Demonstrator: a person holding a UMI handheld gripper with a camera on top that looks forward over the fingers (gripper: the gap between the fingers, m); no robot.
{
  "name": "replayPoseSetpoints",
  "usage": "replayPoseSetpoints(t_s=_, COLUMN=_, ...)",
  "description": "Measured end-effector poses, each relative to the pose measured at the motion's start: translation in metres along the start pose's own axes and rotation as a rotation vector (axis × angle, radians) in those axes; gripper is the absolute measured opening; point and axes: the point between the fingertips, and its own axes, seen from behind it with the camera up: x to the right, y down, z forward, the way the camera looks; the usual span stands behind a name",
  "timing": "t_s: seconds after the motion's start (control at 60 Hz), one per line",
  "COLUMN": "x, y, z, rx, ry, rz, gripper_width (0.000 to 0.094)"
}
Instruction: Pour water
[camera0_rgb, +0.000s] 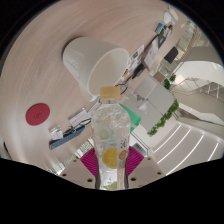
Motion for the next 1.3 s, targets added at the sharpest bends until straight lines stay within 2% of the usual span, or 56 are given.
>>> replayPoseSetpoints(t_s=0.117, x=0.007, y=-0.003, z=-0.009, rx=-0.001, ry=-0.027, rz=-0.05, gripper_width=0.0317)
replayPoseSetpoints(t_s=0.283, x=0.012, y=-0.006, z=-0.014, rx=0.0, ry=-0.049, rz=0.07, gripper_width=0.0317)
replayPoseSetpoints(t_s=0.367, x=0.019, y=0.003, z=-0.015, rx=-0.007, ry=-0.075, rz=0.324, gripper_width=0.0317)
replayPoseSetpoints(t_s=0.483, x=0.032, y=0.037, z=-0.018, rx=-0.048, ry=-0.057, rz=0.889, gripper_width=0.032)
replayPoseSetpoints(t_s=0.567, x=0.035, y=0.046, z=-0.022, rx=0.04, ry=-0.052, rz=1.302, gripper_width=0.0334)
replayPoseSetpoints(t_s=0.583, x=0.029, y=0.044, z=-0.033, rx=0.048, ry=-0.018, rz=1.395, gripper_width=0.0336)
replayPoseSetpoints(t_s=0.65, x=0.029, y=0.053, z=-0.022, rx=0.142, ry=-0.043, rz=1.673, gripper_width=0.0369)
replayPoseSetpoints(t_s=0.683, x=0.019, y=0.048, z=-0.027, rx=0.184, ry=-0.023, rz=1.811, gripper_width=0.0394)
replayPoseSetpoints(t_s=0.733, x=0.011, y=0.049, z=-0.014, rx=0.229, ry=-0.071, rz=1.966, gripper_width=0.0431)
replayPoseSetpoints(t_s=0.8, x=-0.029, y=0.043, z=-0.005, rx=0.23, ry=-0.161, rz=2.142, gripper_width=0.0449)
replayPoseSetpoints(t_s=0.817, x=-0.044, y=0.027, z=0.001, rx=0.244, ry=-0.15, rz=2.184, gripper_width=0.0455)
replayPoseSetpoints(t_s=0.883, x=-0.06, y=0.028, z=0.006, rx=0.272, ry=-0.187, rz=2.225, gripper_width=0.0464)
replayPoseSetpoints(t_s=0.917, x=-0.073, y=0.011, z=0.015, rx=0.309, ry=-0.186, rz=2.247, gripper_width=0.047)
replayPoseSetpoints(t_s=1.083, x=-0.091, y=-0.008, z=0.017, rx=0.442, ry=-0.206, rz=2.293, gripper_width=0.0476)
replayPoseSetpoints(t_s=1.233, x=-0.121, y=-0.036, z=0.011, rx=0.439, ry=-0.279, rz=2.261, gripper_width=0.048)
replayPoseSetpoints(t_s=1.3, x=-0.12, y=-0.034, z=0.009, rx=0.458, ry=-0.233, rz=2.27, gripper_width=0.0485)
